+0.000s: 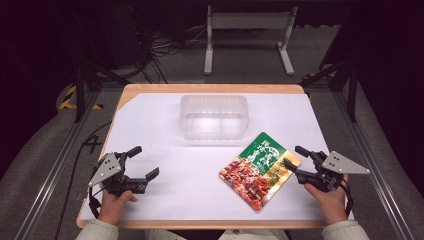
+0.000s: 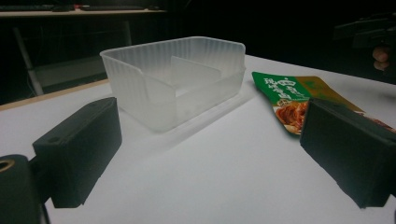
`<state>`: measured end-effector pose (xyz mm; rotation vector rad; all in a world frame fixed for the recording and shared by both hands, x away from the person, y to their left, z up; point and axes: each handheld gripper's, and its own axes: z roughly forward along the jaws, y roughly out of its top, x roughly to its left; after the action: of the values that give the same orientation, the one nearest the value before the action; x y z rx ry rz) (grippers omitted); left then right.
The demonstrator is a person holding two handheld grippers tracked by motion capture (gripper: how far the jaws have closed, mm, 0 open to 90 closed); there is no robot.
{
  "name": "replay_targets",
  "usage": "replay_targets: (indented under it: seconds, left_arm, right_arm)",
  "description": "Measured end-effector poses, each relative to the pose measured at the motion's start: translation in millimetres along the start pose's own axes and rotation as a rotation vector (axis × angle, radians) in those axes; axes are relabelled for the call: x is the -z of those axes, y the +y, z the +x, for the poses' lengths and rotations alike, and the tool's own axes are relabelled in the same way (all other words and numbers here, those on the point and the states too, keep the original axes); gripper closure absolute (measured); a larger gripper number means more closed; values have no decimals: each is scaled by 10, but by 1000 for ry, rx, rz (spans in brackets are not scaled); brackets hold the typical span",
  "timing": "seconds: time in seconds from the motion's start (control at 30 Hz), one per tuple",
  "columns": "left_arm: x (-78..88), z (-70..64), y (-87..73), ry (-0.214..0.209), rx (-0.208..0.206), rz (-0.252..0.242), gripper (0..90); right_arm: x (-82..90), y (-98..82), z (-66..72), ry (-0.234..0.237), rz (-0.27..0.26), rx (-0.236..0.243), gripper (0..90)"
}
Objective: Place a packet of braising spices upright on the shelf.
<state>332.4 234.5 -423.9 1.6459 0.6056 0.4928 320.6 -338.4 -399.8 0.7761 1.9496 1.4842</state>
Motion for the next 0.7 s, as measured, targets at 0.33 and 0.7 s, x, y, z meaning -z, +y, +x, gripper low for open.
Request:
replay_targets:
  seconds: [0.33, 0.7]
  left_arm:
    - [50, -9, 65, 15, -14, -26, 64]
    - [41, -2, 50, 18, -1, -18, 65]
  right_arm:
    - [-30, -10, 8, 18, 3, -3, 344]
    - [-63, 127, -61, 19, 27, -24, 351]
